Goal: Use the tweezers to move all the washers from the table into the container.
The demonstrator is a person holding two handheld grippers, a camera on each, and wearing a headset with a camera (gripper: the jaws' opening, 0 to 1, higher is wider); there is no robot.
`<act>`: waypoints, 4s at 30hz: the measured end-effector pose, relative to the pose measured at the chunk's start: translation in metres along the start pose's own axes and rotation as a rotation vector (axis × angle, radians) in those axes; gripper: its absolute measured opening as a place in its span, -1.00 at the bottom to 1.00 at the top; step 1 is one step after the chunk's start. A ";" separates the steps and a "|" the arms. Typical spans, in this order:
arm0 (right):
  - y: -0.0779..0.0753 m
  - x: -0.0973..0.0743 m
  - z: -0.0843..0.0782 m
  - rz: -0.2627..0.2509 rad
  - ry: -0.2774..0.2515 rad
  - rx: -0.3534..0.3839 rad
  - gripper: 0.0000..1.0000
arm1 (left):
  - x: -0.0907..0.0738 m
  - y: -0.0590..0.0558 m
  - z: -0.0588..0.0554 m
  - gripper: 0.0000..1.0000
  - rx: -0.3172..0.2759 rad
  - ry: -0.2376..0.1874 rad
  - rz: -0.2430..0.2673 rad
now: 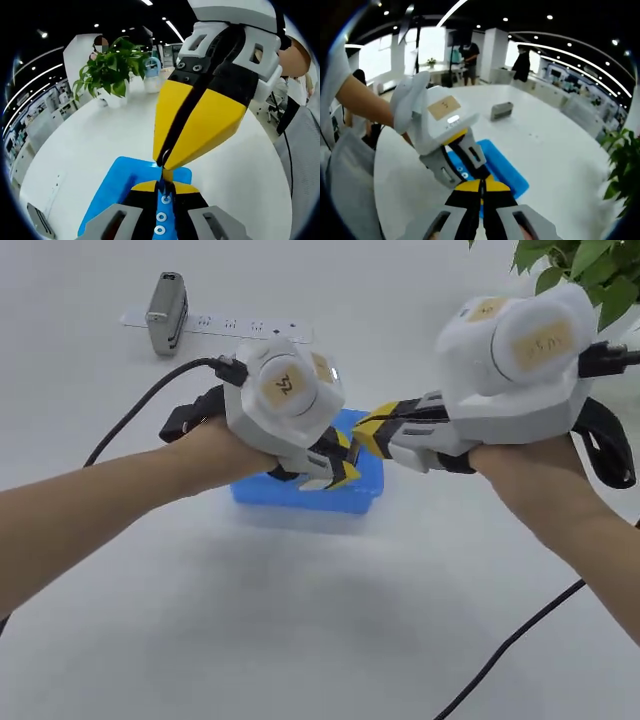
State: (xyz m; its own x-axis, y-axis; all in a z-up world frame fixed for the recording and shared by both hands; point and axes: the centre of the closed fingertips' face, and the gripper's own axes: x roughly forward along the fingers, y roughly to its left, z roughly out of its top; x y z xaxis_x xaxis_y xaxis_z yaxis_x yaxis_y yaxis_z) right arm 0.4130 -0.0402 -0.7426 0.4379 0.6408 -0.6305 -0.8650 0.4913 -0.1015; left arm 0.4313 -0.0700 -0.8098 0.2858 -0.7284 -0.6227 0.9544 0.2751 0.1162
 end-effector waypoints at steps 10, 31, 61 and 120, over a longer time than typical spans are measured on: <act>0.002 -0.021 0.021 -0.023 -0.037 -0.020 -1.00 | -0.023 0.000 0.030 -0.86 0.020 -0.069 0.042; 0.069 -0.078 0.032 0.107 -0.095 -0.086 -1.00 | -0.101 -0.081 0.071 -0.92 0.114 -0.154 -0.075; 0.111 -0.087 -0.031 0.071 -0.040 0.086 -0.82 | -0.081 -0.136 0.037 -1.00 0.046 -0.149 -0.158; 0.151 0.005 -0.117 0.260 0.339 -0.462 -0.88 | -0.095 -0.150 -0.054 -1.00 -0.046 -0.005 -0.232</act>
State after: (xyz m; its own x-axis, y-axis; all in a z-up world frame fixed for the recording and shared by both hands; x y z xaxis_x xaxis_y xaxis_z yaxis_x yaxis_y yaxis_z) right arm 0.2555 -0.0318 -0.8513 0.1630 0.4447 -0.8807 -0.9824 -0.0095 -0.1867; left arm 0.2567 -0.0082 -0.8093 0.0595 -0.7784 -0.6249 0.9896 0.1282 -0.0654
